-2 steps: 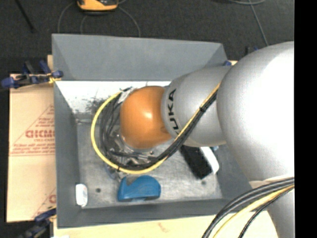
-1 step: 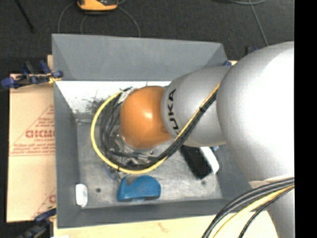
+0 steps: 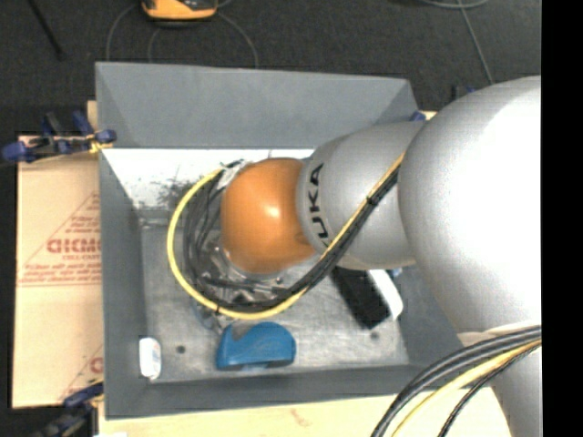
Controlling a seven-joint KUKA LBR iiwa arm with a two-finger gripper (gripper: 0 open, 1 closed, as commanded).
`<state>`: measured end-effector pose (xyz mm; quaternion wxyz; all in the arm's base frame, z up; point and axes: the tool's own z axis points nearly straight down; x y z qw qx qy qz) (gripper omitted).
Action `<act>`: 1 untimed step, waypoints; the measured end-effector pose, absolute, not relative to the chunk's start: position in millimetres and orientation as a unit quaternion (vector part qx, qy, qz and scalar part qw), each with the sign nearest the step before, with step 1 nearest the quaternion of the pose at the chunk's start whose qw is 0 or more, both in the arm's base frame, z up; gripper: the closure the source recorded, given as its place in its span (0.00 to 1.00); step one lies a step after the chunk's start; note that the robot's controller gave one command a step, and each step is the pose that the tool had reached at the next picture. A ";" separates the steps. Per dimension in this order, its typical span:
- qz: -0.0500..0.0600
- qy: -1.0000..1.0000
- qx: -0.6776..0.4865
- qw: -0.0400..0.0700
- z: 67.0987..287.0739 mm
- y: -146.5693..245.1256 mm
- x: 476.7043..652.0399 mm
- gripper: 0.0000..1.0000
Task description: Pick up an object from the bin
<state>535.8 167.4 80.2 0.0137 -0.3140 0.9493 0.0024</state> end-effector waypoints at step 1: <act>0.002 0.949 -0.314 0.014 80.1 167.3 535.7 1.00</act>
Offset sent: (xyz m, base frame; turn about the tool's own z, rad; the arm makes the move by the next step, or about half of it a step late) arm 0.0000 0.0000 0.0000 0.0000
